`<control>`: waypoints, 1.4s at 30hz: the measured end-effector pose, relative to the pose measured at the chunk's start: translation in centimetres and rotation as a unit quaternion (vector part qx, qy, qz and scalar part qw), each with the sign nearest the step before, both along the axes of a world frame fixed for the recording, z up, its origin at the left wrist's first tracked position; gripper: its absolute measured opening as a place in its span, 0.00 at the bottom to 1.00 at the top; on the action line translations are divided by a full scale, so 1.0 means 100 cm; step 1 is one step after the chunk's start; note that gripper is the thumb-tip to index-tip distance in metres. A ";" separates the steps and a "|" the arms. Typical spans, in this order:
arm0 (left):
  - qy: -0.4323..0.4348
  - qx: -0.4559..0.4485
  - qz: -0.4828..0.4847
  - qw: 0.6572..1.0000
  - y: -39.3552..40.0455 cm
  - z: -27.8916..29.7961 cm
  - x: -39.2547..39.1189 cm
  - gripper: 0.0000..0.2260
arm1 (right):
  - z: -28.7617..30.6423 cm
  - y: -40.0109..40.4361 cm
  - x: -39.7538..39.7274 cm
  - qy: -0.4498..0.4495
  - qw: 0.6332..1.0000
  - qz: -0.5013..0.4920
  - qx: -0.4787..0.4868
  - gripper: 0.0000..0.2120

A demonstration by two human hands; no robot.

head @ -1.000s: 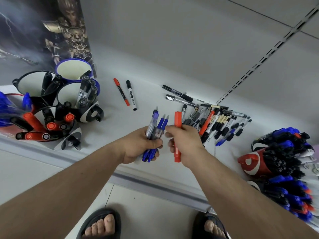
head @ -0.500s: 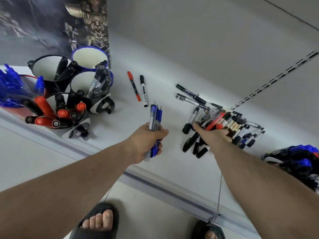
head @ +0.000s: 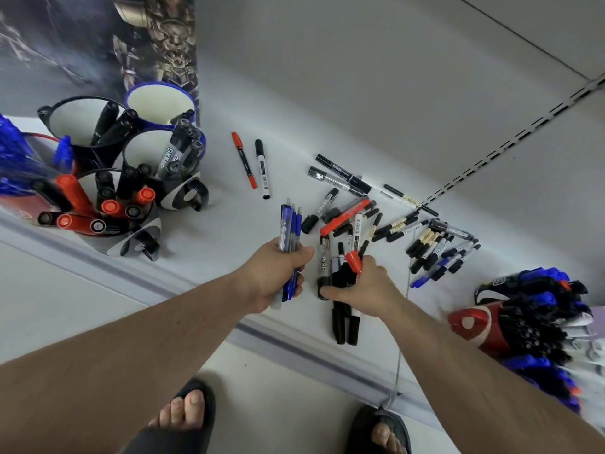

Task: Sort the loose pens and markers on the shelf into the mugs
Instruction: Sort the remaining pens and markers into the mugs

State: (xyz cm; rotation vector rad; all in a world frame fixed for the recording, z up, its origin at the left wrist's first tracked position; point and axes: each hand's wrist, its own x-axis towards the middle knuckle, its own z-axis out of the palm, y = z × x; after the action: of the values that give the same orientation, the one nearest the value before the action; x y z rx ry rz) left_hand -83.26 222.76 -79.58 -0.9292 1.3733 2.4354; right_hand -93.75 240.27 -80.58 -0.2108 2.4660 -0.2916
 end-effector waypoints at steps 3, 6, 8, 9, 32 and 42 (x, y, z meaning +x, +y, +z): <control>-0.003 0.003 0.006 1.000 0.000 0.000 0.001 0.08 | 0.003 -0.006 0.004 -0.008 0.999 0.045 0.007 0.51; -0.004 0.007 0.010 1.000 0.000 0.000 0.002 0.08 | 0.008 -0.016 0.007 -0.015 0.994 0.103 0.033 0.47; -0.006 0.003 0.010 1.000 0.001 0.000 0.003 0.07 | 0.010 -0.021 0.013 0.002 0.993 0.100 0.057 0.42; -0.008 -0.002 0.011 1.000 0.001 0.000 0.003 0.07 | 0.010 -0.024 0.017 0.011 0.994 0.087 0.060 0.40; -0.102 -0.109 -0.053 0.987 0.018 -0.015 0.001 0.08 | 0.006 -0.030 0.050 0.083 0.983 0.122 0.110 0.15; -0.118 0.009 -0.011 0.993 -0.006 -0.008 0.019 0.04 | 0.030 -0.001 0.023 -0.128 0.991 0.034 -0.014 0.10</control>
State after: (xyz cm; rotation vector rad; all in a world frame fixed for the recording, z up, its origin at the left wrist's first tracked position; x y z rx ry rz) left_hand -81.36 222.15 -80.36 -1.1487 1.2687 2.2320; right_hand -91.49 240.15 -77.56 -0.2529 2.1981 -0.3049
